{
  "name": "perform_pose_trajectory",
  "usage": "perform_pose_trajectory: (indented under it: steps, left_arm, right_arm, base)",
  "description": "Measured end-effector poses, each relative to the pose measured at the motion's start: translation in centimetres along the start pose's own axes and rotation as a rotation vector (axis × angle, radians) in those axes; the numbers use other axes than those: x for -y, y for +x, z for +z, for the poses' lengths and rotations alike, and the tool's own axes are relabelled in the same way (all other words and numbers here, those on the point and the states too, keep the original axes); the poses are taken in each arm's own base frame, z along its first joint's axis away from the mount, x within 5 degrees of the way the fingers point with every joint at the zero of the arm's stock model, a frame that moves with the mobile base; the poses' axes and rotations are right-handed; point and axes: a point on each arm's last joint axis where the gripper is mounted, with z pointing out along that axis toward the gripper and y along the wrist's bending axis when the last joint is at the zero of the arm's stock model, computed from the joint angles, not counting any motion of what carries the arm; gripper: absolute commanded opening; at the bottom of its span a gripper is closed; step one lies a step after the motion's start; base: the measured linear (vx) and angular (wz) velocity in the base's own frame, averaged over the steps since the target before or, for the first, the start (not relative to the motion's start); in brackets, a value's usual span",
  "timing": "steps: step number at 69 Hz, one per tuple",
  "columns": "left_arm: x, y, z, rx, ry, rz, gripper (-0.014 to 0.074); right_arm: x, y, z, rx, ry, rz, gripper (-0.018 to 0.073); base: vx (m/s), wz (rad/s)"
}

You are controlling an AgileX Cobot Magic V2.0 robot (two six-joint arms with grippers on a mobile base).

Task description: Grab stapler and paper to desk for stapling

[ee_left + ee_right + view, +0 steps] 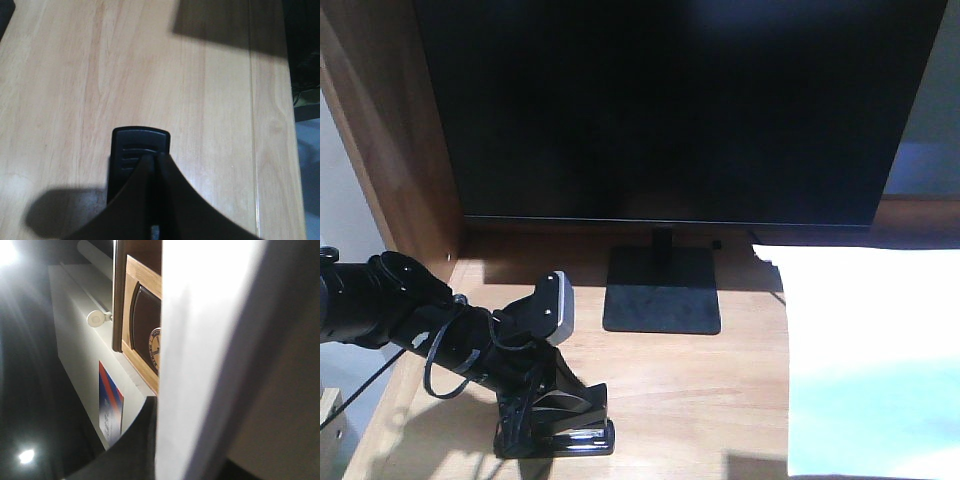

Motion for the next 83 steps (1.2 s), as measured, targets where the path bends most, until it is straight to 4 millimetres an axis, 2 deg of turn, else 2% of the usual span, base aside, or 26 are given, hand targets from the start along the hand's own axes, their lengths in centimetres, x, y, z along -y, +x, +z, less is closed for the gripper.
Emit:
perform_pose_trajectory:
  steps: [83]
  left_arm:
    - [0.02,-0.01,0.00,0.001,0.002,0.000,-0.0006]
  right_arm:
    - [0.00,0.00,0.00,0.000,0.000,0.000,-0.0006]
  base:
    - [0.00,0.00]
